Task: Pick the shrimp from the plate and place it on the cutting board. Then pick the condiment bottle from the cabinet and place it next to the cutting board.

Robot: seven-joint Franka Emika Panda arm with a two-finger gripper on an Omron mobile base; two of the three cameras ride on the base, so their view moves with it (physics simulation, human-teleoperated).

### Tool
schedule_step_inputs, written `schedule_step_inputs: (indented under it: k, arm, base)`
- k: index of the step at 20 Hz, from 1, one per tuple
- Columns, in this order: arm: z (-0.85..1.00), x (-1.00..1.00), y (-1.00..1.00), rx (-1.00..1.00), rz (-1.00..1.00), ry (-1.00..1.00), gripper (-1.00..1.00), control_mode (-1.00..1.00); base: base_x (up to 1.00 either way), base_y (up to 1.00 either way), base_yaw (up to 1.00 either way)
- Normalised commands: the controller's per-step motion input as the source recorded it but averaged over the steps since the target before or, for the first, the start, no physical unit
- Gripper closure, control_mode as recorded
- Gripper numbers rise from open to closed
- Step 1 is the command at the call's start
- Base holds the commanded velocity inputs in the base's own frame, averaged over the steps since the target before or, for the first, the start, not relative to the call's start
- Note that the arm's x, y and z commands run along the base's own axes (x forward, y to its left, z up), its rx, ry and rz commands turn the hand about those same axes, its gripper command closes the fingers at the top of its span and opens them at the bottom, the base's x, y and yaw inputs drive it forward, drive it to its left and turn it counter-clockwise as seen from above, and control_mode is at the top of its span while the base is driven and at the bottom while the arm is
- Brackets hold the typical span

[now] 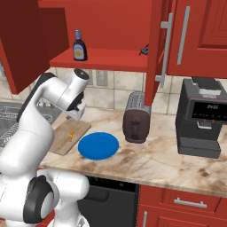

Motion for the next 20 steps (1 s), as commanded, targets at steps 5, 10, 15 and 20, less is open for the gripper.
schedule_step_inputs:
  k: [5,10,15,20]
  arm:
    - [0.0,0.0,0.0,0.01,0.13,-0.07,-1.0,-1.0]
    - [0.06,0.0,0.0,0.04,0.17,-0.11,-1.0,-1.0]
    - [0.08,0.0,0.0,0.04,0.21,-0.15,-1.0,-1.0]
    - [0.03,0.0,0.0,0.03,0.24,-0.21,-1.0,-1.0]
  base:
    - [0.0,0.0,0.0]
    - [0.0,0.0,0.0]
    - [0.0,0.0,0.0]
    - [0.0,0.0,0.0]
